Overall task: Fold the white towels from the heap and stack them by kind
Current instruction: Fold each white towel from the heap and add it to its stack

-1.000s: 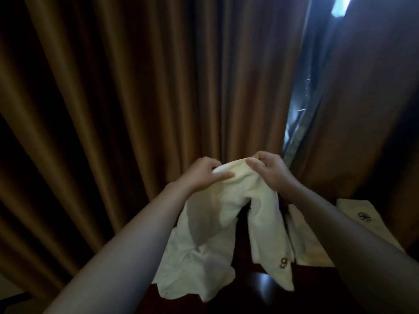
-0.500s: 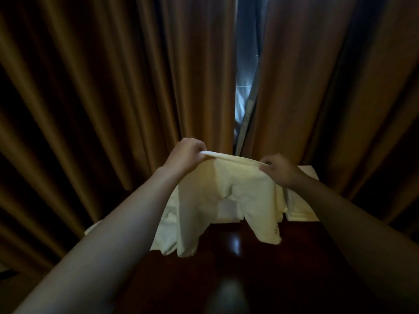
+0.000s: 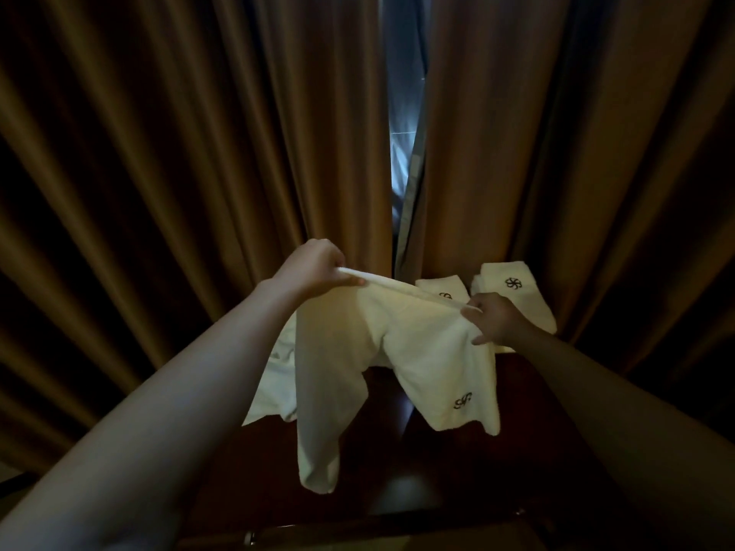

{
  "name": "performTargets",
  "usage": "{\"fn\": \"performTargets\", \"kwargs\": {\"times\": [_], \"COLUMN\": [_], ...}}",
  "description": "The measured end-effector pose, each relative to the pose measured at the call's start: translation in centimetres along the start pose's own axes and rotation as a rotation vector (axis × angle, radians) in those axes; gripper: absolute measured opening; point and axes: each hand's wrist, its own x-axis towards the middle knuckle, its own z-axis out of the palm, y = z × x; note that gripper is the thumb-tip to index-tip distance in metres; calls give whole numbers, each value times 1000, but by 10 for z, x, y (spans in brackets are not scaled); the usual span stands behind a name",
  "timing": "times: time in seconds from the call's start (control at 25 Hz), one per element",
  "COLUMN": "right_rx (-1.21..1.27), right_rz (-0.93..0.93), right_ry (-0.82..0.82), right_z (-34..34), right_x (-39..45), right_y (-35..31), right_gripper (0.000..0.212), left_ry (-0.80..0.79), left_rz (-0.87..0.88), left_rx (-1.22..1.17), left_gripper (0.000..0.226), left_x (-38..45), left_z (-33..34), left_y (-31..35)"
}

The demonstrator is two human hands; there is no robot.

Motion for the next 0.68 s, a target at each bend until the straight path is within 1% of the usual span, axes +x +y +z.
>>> {"fn": "performTargets", "kwargs": {"times": [0.04, 0.08, 0.16, 0.2, 0.32, 0.4, 0.48, 0.52, 0.56, 0.68], "right_rx": [27, 2, -119, -128, -132, -127, -126, -112, -94, -90], "right_rz": [12, 3, -22, -31, -5, 24, 49, 64, 78, 102], "right_ry": [18, 51, 93, 108, 116, 106, 130, 147, 157, 179], "right_z": [-1, -2, -2, -1, -1, -2, -4, -5, -4, -1], "right_x": [-2, -5, -12, -16, -23, -25, -27, -28, -28, -27], "right_y": [-1, -2, -9, -13, -21, -20, -16, -14, -11, -5], "right_gripper": [23, 30, 44, 47, 45, 43, 44, 43, 40, 23], "left_ry": [-14, -21, -18, -16, -2, 14, 3, -12, -23, -26], "left_rz": [-14, -28, -57, -68, -50, -38, -58, -81, -109, -251], "left_rx": [42, 62, 48, 31, 44, 100, 115, 73, -19, -384], "left_gripper": [50, 53, 53, 52, 52, 45, 39, 37, 35, 26], "left_x": [-2, -5, -10, -12, -18, -22, -26, -26, -27, -23], "left_z": [1, 3, 5, 7, 12, 13, 16, 20, 27, 52], "left_y": [-7, -15, -32, -39, -57, -67, -77, -83, -88, -94]}}
